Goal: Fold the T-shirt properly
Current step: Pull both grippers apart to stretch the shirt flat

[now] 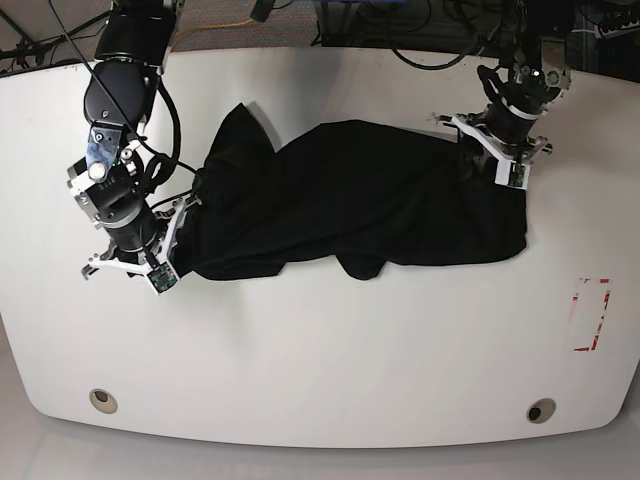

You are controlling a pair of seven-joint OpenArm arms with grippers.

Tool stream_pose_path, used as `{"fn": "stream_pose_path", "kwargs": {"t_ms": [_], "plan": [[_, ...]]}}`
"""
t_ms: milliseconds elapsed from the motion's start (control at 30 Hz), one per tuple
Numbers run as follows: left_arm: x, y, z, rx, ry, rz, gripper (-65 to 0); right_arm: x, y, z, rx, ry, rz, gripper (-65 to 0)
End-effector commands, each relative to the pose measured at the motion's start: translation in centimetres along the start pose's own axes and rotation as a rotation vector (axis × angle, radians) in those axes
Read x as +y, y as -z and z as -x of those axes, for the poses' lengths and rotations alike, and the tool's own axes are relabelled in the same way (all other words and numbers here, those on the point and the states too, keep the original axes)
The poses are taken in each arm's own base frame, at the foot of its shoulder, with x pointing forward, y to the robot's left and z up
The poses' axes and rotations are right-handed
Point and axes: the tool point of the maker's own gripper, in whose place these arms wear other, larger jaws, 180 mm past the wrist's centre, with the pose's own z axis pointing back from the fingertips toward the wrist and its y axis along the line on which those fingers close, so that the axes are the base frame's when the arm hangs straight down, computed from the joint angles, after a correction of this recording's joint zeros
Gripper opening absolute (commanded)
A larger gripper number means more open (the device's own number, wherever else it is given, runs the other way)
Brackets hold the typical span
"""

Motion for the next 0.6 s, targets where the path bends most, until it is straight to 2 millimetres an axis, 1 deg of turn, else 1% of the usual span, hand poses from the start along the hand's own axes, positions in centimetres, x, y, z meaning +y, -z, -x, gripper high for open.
{"fn": "stream_pose_path", "kwargs": {"t_ms": [0, 67, 133, 200, 233, 300, 333, 433, 500, 567], "plan": [[1.1, -0.6, -2.1, -0.078, 0.0, -0.031, -26.8, -0.4, -0.3, -2.3, -0.08, 0.015, 0.018, -65.0], [1.7, -1.2, -2.9, -0.107, -0.006, -0.05, -20.3, 0.0, -0.3, -2.1, -0.078, 0.019, 0.011, -65.0], [2.3, -1.6, -3.5, -0.127, 0.001, -0.059, -20.4, 0.3, -0.3, -1.5, -0.064, 0.024, 0.004, -65.0], [3.0, -1.8, -3.9, -0.135, 0.009, -0.074, -21.0, 0.4, -0.3, -1.6, -0.066, 0.022, 0.002, -65.0], [3.4, -1.7, -4.4, -0.147, 0.012, -0.083, -20.6, 0.4, -0.3, -1.6, -0.067, 0.023, 0.002, -65.0], [4.6, -1.3, -5.3, -0.162, 0.017, -0.104, -20.7, 0.5, -0.3, -1.6, -0.068, 0.023, 0.0, -65.0], [5.2, -1.0, -5.2, -0.152, 0.012, -0.116, -20.8, 0.5, -0.3, -1.6, -0.067, 0.023, -0.001, -65.0], [7.4, -0.1, -4.3, -0.09, -0.022, -0.158, -21.0, 0.6, -0.3, -1.4, -0.062, 0.026, -0.002, -65.0], [9.1, 0.8, -4.6, -0.079, -0.056, -0.188, -21.0, 0.5, -0.3, -1.3, -0.062, 0.028, 0.001, -65.0], [10.2, 1.7, -4.6, -0.07, -0.082, -0.204, -21.0, 0.5, -0.3, -1.3, -0.062, 0.027, 0.0, -65.0]]}}
